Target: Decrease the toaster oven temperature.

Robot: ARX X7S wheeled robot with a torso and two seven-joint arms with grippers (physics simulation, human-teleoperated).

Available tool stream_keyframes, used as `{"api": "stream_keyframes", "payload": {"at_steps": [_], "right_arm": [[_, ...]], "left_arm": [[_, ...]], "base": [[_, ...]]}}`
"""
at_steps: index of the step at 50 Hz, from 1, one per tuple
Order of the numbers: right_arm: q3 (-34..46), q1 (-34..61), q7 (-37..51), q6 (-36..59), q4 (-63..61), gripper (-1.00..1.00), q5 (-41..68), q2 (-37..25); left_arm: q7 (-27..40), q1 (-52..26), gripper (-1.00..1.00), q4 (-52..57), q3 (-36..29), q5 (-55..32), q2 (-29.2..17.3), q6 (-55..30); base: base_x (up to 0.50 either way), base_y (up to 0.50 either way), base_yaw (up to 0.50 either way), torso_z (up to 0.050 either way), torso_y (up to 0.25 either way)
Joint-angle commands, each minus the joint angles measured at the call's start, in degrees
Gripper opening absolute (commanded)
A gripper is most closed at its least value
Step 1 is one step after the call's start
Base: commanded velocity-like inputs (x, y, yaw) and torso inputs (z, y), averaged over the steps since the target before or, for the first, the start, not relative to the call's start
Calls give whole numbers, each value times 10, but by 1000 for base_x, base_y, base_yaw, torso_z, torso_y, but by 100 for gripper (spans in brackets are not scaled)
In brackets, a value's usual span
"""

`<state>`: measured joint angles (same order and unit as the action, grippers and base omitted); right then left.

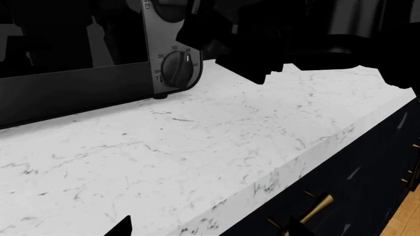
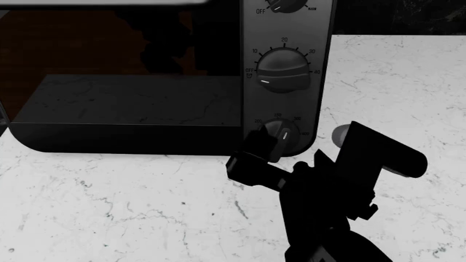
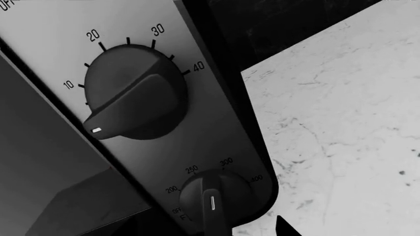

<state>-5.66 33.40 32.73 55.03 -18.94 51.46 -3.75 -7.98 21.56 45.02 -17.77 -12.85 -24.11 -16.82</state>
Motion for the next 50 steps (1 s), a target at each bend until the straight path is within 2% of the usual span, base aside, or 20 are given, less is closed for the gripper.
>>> {"api": "stream_keyframes", "payload": {"at_steps": [1,17,50], "right_arm": [[18,15,-1,-17,32,100,-24,-6],[64,37,-18,-35,83,100,-48,-23],[91,53,-29,-62,136,100,-51,-34]], "left_arm": [[-7,-5,100,-7,7,2,6,2],[-2,-5,100,-12,4,3,4,10],[3,-3,100,-20,-2,0,-1,21]], "base": [[0,0,0,0,0],[0,0,0,0,0],[0,0,0,0,0]]}}
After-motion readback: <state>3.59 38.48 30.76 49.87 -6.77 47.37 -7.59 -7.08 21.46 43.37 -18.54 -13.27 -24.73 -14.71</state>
